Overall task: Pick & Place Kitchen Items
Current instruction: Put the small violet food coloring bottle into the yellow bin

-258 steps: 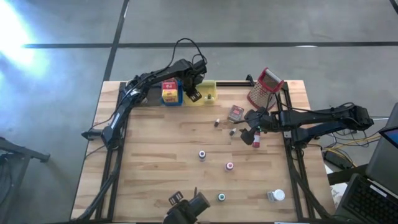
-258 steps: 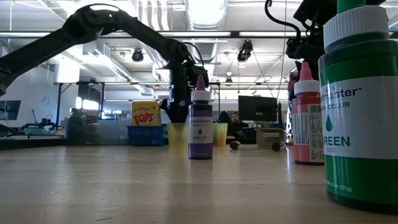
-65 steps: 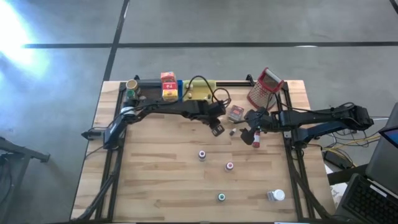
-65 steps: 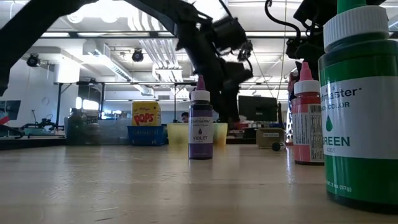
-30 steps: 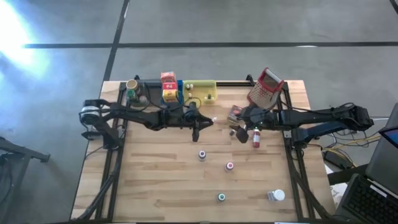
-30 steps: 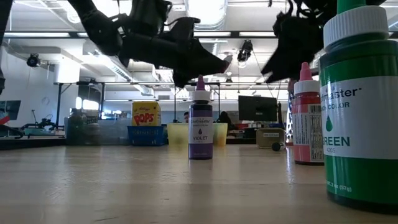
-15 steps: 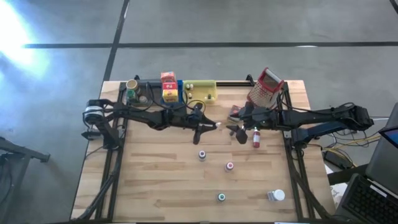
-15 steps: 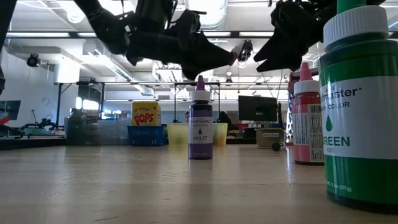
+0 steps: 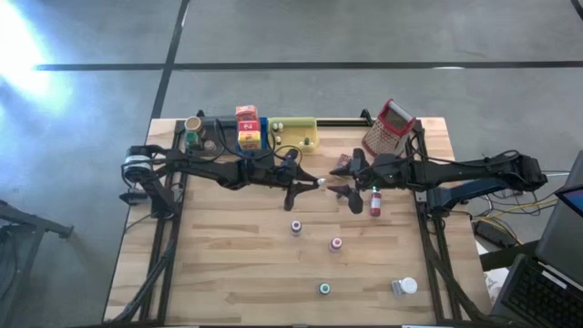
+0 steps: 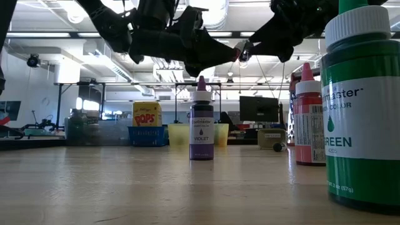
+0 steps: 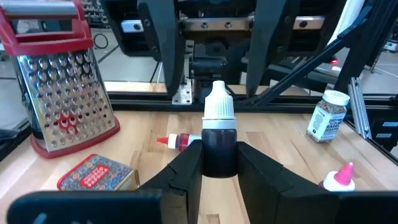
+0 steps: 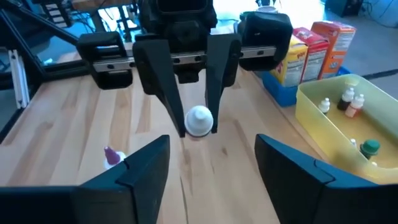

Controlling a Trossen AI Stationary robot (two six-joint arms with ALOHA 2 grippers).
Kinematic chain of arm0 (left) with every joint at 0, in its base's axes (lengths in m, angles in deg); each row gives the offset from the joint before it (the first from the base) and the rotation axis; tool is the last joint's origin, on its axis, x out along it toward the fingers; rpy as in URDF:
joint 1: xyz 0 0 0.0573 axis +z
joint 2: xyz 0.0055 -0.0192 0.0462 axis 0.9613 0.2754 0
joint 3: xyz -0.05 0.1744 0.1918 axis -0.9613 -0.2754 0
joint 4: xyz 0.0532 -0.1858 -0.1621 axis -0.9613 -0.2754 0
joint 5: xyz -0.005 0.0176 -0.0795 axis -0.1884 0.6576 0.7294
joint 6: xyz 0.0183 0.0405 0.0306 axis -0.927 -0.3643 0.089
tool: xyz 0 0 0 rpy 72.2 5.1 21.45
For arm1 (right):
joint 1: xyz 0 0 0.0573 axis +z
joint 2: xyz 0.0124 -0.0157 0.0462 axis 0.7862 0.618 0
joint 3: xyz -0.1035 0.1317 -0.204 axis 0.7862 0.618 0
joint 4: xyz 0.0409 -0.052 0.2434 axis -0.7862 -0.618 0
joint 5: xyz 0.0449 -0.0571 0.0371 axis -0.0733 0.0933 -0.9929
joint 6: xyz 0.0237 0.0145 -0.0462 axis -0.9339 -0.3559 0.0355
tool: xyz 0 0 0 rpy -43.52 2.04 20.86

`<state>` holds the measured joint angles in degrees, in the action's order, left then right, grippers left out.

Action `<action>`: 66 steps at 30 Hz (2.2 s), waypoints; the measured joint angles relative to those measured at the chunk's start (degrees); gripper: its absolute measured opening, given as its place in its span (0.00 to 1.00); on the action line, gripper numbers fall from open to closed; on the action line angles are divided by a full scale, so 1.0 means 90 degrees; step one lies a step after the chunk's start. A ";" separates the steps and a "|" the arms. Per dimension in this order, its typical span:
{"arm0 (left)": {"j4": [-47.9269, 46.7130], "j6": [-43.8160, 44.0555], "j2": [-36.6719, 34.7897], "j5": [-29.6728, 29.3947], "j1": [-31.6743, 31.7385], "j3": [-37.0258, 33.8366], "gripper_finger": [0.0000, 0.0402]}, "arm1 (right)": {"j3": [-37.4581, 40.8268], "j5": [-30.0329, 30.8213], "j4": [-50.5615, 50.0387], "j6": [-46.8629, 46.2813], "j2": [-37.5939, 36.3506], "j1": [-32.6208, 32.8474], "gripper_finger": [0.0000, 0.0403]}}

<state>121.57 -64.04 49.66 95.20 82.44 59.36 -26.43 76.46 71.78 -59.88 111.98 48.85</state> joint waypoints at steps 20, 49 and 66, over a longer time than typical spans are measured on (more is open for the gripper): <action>-0.0233 -0.0143 0.0000 0.0114 0.0000 0.0222 0.24 | -0.0374 -0.0104 0.0160 0.0121 0.0394 -0.0002 0.46; 0.0427 -0.0354 0.0000 -0.0073 0.0042 0.0126 0.24 | -0.0943 -0.0203 -0.0530 0.0786 -0.0124 -0.0010 0.36; -0.1552 0.0190 0.0000 0.0321 -0.0032 0.0798 0.24 | -0.3769 -0.0294 -0.4600 0.0976 0.1527 -0.0143 0.44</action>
<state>107.59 -62.33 49.66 98.09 82.14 66.54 -60.34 73.81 30.38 -51.10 125.72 47.56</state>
